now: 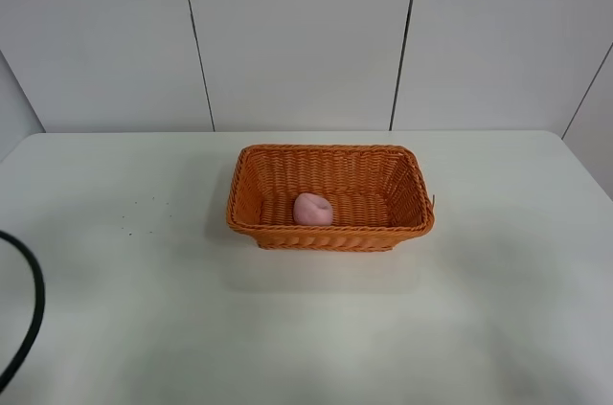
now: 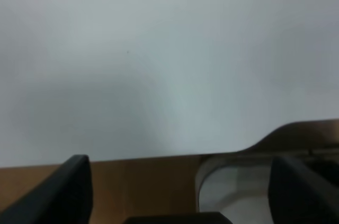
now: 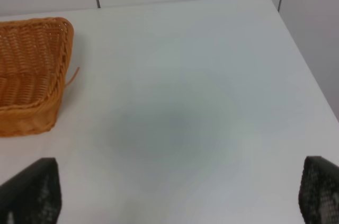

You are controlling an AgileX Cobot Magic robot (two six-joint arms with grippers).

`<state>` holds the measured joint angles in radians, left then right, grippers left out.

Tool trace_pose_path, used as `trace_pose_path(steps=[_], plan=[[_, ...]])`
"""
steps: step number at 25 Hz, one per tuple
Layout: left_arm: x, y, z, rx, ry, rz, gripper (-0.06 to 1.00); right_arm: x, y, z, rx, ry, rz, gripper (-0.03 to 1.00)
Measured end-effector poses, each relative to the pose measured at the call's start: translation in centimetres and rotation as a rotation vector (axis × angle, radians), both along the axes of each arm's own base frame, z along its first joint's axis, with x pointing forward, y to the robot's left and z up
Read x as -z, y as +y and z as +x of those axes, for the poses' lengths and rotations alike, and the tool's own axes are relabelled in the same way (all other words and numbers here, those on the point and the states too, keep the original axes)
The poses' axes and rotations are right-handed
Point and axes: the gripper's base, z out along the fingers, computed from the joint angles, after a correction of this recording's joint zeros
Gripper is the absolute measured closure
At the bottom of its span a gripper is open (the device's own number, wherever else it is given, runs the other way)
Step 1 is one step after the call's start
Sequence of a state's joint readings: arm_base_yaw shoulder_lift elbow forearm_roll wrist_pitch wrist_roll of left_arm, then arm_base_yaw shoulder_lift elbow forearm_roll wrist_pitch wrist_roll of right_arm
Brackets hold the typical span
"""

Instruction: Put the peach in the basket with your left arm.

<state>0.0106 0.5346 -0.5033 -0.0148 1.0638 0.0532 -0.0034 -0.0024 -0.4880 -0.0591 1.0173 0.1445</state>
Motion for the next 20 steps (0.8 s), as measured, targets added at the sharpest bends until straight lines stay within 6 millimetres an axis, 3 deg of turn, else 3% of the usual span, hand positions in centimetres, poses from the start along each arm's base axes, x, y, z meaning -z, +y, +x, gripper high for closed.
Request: trace_pose_path(steps=[10,20], plan=[[-1.2,0.0,-4.8,-0.004,-0.351,0.008,0.16,0.0,0.0,0.0,0.000,0.000,0.000,0.27],[-1.2,0.0,-7.4,-0.011,-0.535,0.005,0.16,0.0,0.0,0.0,0.000,0.000,0.000,0.27]])
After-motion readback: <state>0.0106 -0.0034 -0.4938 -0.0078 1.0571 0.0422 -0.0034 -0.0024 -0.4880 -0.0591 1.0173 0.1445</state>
